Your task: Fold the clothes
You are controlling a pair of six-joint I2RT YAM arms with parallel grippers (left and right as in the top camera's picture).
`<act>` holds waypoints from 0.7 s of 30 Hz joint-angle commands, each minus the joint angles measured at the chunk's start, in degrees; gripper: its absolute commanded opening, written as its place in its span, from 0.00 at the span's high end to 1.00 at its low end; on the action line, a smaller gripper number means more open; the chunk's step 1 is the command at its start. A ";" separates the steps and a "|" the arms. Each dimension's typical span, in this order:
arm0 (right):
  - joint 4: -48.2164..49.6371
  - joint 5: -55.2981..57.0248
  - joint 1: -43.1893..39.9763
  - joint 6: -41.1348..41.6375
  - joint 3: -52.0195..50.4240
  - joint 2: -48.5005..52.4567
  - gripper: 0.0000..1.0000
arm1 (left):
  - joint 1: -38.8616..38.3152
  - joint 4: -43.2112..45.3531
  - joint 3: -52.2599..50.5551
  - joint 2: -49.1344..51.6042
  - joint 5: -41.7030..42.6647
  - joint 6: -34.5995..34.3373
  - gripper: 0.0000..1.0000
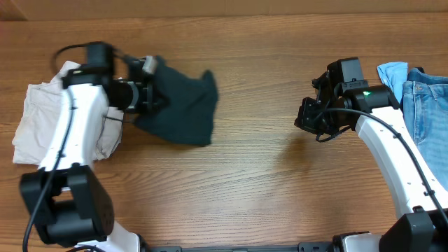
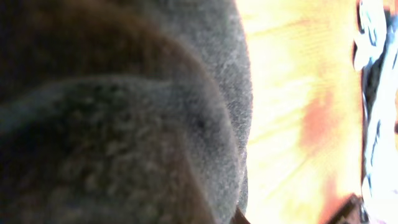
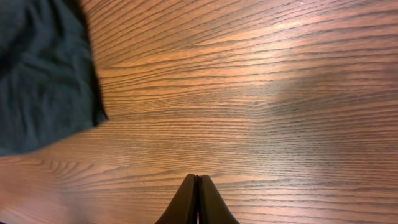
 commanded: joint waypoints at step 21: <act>-3.15 -1.51 -0.11 0.24 0.81 -0.26 0.96 | 35.01 6.49 6.54 4.79 -13.68 1.75 0.79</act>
